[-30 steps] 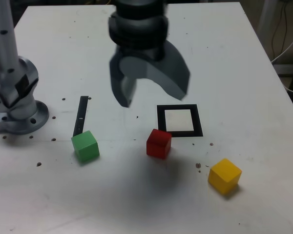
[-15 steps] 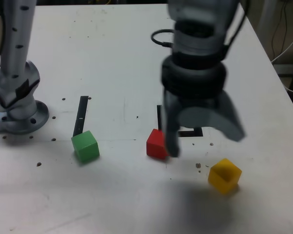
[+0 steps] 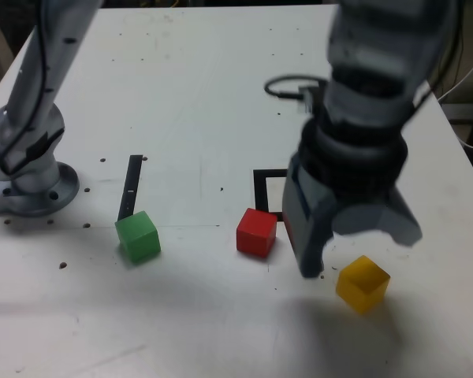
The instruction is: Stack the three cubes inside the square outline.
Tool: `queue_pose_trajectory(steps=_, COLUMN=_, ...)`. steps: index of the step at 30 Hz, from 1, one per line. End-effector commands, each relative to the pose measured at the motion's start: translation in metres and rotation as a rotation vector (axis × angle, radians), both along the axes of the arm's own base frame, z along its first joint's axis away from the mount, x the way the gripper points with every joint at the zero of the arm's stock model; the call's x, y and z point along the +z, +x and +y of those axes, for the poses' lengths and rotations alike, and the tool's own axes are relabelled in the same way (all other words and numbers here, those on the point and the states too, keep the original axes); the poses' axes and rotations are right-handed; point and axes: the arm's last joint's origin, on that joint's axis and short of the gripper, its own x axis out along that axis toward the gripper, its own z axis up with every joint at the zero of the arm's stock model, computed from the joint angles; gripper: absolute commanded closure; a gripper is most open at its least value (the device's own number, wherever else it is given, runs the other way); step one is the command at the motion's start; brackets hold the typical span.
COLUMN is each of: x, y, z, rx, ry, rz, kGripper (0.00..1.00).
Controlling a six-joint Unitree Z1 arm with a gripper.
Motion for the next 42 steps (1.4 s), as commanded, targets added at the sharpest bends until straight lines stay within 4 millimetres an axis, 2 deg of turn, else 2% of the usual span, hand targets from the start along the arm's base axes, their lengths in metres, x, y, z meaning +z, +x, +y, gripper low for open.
queue_pose_trajectory(steps=1, x=-0.001, y=0.000, z=-0.001, rx=0.003, ry=-0.001, rz=0.009, kGripper=0.02)
queue_pose_trajectory(steps=7, x=0.000, y=-0.010, z=0.012, rx=0.014, ry=0.013, rz=0.033, kGripper=0.02)
queue_pose_trajectory(steps=15, x=0.005, y=-0.039, z=0.047, rx=-0.052, ry=0.015, rz=0.034, kGripper=0.02)
queue_pose_trajectory(steps=21, x=-0.010, y=-0.073, z=0.067, rx=-0.162, ry=0.024, rz=0.062, kGripper=0.01)
queue_pose_trajectory(steps=24, x=-0.022, y=-0.083, z=0.071, rx=-0.218, ry=0.019, rz=0.069, kGripper=0.01)
queue_pose_trajectory(steps=32, x=-0.042, y=-0.090, z=0.076, rx=-0.330, ry=0.028, rz=0.087, kGripper=0.05)
queue_pose_trajectory(steps=42, x=-0.056, y=-0.083, z=0.074, rx=-0.359, ry=0.027, rz=0.049, kGripper=0.27)
